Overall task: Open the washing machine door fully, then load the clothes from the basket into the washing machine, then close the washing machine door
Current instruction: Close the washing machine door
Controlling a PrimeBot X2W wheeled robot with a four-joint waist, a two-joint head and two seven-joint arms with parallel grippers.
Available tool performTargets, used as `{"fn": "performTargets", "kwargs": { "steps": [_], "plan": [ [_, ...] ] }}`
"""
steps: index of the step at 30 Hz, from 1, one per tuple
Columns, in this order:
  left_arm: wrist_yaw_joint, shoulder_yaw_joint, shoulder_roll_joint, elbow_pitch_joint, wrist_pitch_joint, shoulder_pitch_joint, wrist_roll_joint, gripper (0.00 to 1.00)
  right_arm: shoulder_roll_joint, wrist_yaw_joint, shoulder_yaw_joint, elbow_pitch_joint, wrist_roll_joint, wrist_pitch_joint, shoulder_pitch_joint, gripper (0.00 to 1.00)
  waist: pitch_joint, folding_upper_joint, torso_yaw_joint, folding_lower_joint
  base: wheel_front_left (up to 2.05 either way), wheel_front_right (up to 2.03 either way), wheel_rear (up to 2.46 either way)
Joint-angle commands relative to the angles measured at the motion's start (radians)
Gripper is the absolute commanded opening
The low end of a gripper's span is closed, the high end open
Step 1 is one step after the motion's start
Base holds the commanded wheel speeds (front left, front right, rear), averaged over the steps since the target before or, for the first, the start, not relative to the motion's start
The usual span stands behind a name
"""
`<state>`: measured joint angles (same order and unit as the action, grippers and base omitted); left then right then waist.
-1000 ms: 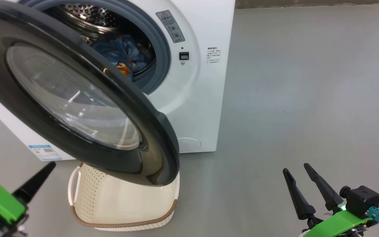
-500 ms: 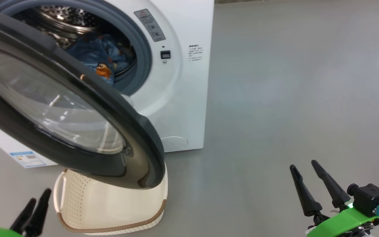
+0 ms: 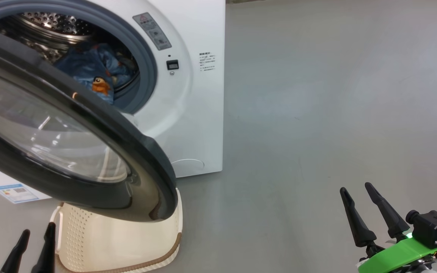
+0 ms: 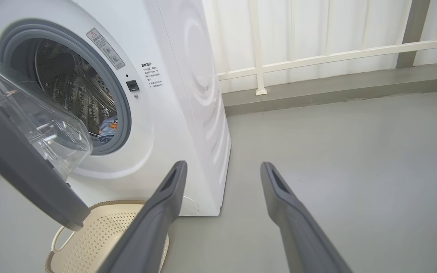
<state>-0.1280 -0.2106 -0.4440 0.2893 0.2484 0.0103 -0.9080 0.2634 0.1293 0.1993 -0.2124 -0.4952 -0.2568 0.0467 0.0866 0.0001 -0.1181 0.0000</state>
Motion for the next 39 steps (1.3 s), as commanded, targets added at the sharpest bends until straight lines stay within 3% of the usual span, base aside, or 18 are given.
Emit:
{"fn": "performTargets", "kwargs": {
  "steps": [1, 6, 15, 22, 39],
  "plan": [
    [-0.003, 0.068, -0.012, -0.032, 0.013, 0.007, 0.056, 1.0, 0.019, 0.001, 0.013, 0.026, 0.005, -0.005, 0.009, 1.0, 0.0, -0.0001, -0.006, 0.0, 0.0, 0.0, 0.0],
    [-0.003, 0.152, 0.054, -0.093, 0.013, -0.025, 0.249, 1.0, 0.02, 0.001, 0.008, 0.024, 0.002, -0.005, 0.004, 1.0, -0.001, -0.0001, -0.017, 0.0, 0.0, 0.0, 0.0],
    [-0.003, 0.22, 0.145, -0.176, 0.013, -0.059, 0.478, 1.0, 0.014, 0.001, -0.01, 0.028, 0.003, -0.005, -0.003, 1.0, 0.006, -0.0001, -0.022, 0.0, 0.0, 0.0, 0.0],
    [-0.003, 0.279, 0.21, -0.193, 0.013, -0.075, 0.535, 1.0, 0.003, 0.001, -0.023, 0.03, 0.008, -0.005, -0.005, 1.0, 0.015, -0.0001, -0.009, 0.0, 0.0, 0.0, 0.0],
    [-0.003, 0.277, 0.218, -0.195, 0.013, -0.076, 0.546, 1.0, -0.001, 0.001, -0.018, 0.027, 0.009, -0.005, -0.009, 1.0, 0.009, -0.0001, 0.002, 0.0, 0.0, 0.0, 0.0]
  ]
}}
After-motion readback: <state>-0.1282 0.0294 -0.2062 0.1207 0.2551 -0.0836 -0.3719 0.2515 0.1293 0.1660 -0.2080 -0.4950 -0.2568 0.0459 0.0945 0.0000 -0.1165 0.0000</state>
